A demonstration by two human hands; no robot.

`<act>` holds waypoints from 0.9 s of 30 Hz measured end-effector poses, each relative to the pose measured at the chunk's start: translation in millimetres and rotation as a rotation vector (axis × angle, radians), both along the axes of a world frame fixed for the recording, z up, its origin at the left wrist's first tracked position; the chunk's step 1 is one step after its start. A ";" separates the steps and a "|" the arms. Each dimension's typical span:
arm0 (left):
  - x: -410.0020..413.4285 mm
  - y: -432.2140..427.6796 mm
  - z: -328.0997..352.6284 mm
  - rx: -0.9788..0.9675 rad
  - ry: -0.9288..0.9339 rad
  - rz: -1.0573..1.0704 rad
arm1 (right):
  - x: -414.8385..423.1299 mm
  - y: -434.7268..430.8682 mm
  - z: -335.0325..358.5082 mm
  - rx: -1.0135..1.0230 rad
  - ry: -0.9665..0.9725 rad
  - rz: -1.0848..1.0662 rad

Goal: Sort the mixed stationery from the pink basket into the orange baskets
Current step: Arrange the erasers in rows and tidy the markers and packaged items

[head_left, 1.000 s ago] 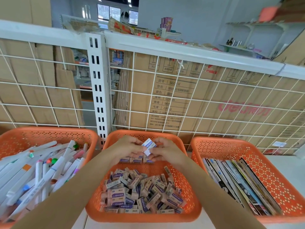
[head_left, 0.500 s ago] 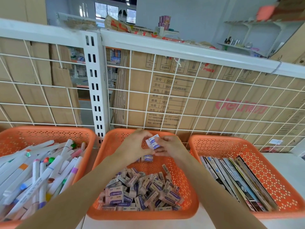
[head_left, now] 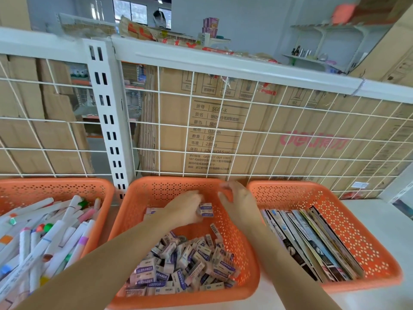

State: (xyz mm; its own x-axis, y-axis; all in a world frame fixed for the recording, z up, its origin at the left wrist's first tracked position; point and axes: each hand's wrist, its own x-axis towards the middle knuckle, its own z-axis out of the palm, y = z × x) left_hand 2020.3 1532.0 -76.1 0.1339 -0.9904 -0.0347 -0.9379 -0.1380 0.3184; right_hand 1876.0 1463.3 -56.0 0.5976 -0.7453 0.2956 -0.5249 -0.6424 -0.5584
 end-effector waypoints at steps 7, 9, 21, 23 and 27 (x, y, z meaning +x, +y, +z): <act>0.4 -13.4 -13.6 0.013 -0.045 -0.062 | 3.9 -0.2 -7.0 -0.037 -0.033 0.001; 2.2 -13.5 -18.2 -0.003 -0.068 -0.073 | 3.8 -0.1 -6.8 -0.038 -0.039 0.006; 13.5 5.9 -2.3 -0.018 0.040 -0.048 | 2.7 0.0 -6.9 -0.081 0.069 0.080; 13.1 12.0 1.2 -0.006 0.094 -0.105 | 2.7 -0.1 -8.1 -0.080 0.057 0.089; -4.4 10.3 -7.4 -0.001 0.004 -0.224 | 3.6 0.5 -8.2 -0.074 0.035 0.072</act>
State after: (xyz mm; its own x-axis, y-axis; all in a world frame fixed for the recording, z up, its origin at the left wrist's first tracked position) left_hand 2015.9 1542.3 -83.5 -0.0900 -0.9954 -0.0333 -0.9438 0.0746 0.3221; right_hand 1879.6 1463.8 -64.2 0.6601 -0.6766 0.3262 -0.4942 -0.7183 -0.4897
